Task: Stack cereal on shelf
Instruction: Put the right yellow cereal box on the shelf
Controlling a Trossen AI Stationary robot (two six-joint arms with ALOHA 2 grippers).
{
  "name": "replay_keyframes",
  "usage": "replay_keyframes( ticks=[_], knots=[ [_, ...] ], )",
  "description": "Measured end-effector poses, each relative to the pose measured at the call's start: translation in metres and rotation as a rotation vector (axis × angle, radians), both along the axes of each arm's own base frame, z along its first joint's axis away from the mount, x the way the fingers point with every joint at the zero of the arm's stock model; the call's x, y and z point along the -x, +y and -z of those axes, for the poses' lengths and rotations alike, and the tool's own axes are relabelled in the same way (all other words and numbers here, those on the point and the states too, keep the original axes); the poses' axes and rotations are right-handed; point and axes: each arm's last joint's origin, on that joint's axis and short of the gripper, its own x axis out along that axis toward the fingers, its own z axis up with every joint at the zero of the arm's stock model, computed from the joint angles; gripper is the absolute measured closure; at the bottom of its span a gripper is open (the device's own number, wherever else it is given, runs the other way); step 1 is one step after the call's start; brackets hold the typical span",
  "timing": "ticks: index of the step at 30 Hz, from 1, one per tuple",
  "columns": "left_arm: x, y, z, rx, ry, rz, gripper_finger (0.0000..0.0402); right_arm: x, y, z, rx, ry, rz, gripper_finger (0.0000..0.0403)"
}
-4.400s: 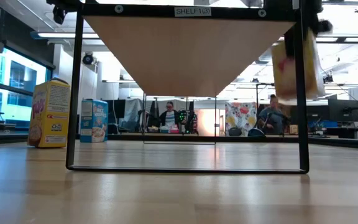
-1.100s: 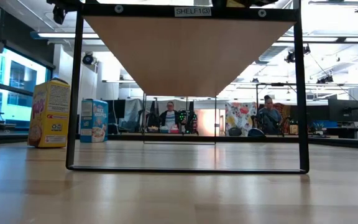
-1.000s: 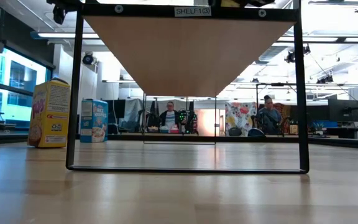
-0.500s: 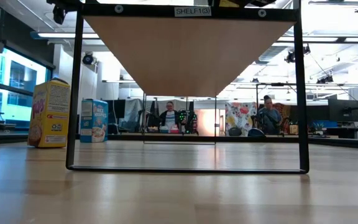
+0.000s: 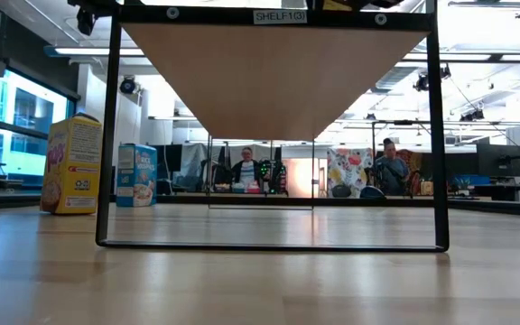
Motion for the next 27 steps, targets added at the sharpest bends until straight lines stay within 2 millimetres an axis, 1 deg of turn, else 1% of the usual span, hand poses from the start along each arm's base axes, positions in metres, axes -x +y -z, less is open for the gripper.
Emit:
replay_keyframes(
  ticks=[8,12,15,19,27],
  knots=[
    [-0.0001,0.0000,0.0000,0.003,-0.001,0.000,0.0400,-0.0025,0.0002,-0.0006,0.008,-0.015,-0.040,0.0291],
    [0.0000,0.0000,0.0000,0.022,-0.012,-0.003,0.0400,-0.0011,0.0001,-0.0003,0.005,-0.007,-0.016,0.0290],
    [-0.0001,0.0000,0.0000,0.022,-0.012,-0.003,0.0400,-0.0007,-0.0005,-0.0003,0.021,-0.005,-0.008,0.0282],
    [-0.0001,0.0000,0.0000,0.022,-0.012,-0.003,0.0400,-0.0008,-0.0008,-0.0004,0.031,-0.008,-0.003,0.0256],
    [-0.0001,0.0000,0.0000,0.022,-0.012,-0.003,0.0400,-0.0019,-0.0007,-0.0007,0.030,-0.020,-0.003,0.0180]
  ],
)
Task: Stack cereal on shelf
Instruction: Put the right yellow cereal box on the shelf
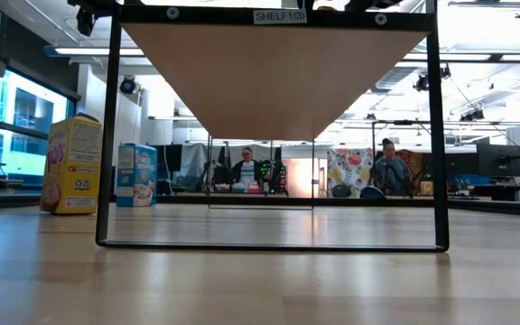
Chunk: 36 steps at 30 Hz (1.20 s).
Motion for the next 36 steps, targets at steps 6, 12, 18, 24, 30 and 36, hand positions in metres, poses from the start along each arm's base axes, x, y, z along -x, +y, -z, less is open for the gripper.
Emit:
replay_keyframes(
  ticks=[6,12,18,24,30,36],
  knots=[
    [0.000,0.000,0.000,0.000,0.000,0.000,0.0400,0.000,0.001,-0.001,-0.019,-0.007,-0.009,0.0158],
    [0.000,0.000,0.000,0.000,0.001,0.000,0.0400,0.007,0.000,-0.012,-0.014,-0.054,-0.011,0.0158],
    [0.000,0.000,0.000,0.000,0.001,-0.001,0.0400,0.025,-0.002,-0.032,0.018,-0.119,-0.002,0.0158],
    [0.000,0.000,0.000,0.000,0.001,0.000,0.0400,0.045,-0.003,-0.053,0.088,-0.187,-0.026,0.0158],
    [0.000,0.000,0.000,0.002,0.000,0.000,0.0400,0.060,-0.004,-0.060,0.120,-0.131,-0.106,0.0162],
    [0.000,0.000,0.000,0.016,-0.008,-0.008,0.0400,0.062,0.002,-0.051,0.143,-0.053,-0.200,0.0238]
  ],
)
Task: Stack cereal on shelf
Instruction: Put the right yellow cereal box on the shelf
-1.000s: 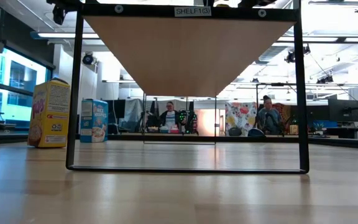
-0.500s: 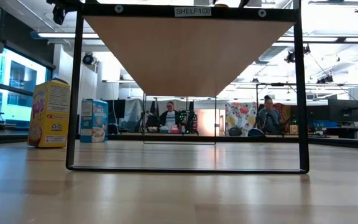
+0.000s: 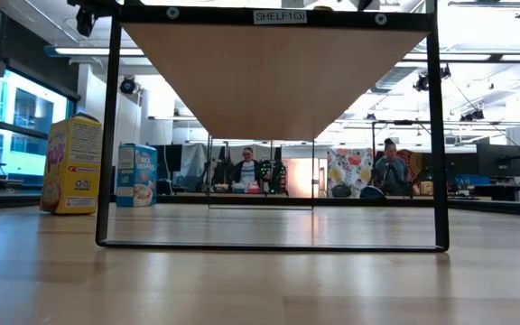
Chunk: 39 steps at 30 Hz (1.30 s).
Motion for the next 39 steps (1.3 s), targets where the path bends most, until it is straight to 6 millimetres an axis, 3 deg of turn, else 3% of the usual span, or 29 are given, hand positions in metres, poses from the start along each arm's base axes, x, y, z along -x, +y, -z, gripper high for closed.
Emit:
replay_keyframes(
  ticks=[5,7,10,14,23,39],
  knots=[
    [0.000,0.000,0.000,-0.001,0.000,-0.009,0.0400,0.009,0.009,0.035,-0.033,0.141,-0.016,0.0371],
    [0.000,0.000,0.000,-0.001,0.000,-0.009,0.0400,0.020,0.013,0.046,-0.042,0.143,0.009,0.0391],
    [0.000,0.000,0.000,-0.001,-0.001,-0.009,0.0400,0.036,0.016,0.053,-0.052,0.032,0.022,0.0382],
    [0.000,0.000,0.000,-0.003,-0.005,-0.018,0.0400,0.046,0.015,0.069,-0.032,-0.148,0.041,0.0399],
    [-0.001,0.001,-0.006,-0.002,-0.068,-0.024,0.0400,0.033,0.010,0.115,-0.035,-0.366,0.048,0.0402],
    [-0.001,0.001,-0.007,0.015,-0.084,-0.026,0.0401,0.024,0.015,0.119,-0.114,-0.425,-0.019,0.0403]
  ],
)
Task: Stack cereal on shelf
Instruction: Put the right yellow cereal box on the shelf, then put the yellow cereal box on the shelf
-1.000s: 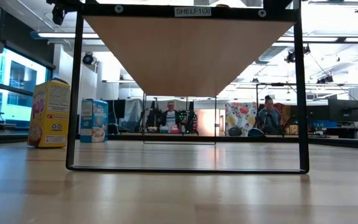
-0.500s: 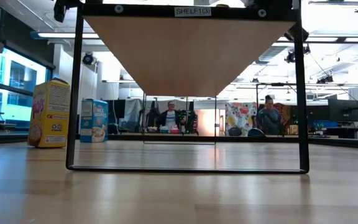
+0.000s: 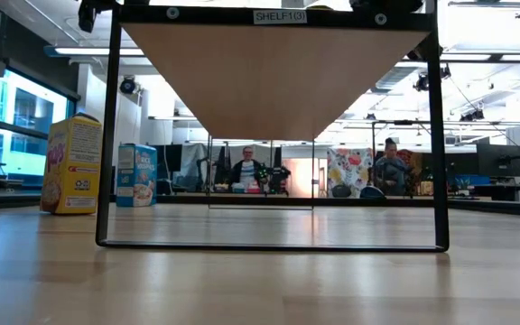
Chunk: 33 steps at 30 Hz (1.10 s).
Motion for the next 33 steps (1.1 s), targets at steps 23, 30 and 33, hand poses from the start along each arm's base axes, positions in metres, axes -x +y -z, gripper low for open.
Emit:
replay_keyframes(
  ticks=[23,30,33],
  knots=[
    [0.014,-0.003,-0.006,0.042,-0.082,0.141,0.0401,0.082,-0.022,-0.080,0.403,-0.014,-0.058,0.0403],
    [0.012,-0.003,-0.006,0.052,-0.076,0.131,0.0394,0.090,-0.025,-0.086,0.487,-0.019,-0.052,0.0402],
    [0.008,-0.004,-0.004,0.058,-0.054,0.149,0.0365,0.090,-0.025,-0.086,0.487,-0.018,-0.052,0.0402]
  ],
)
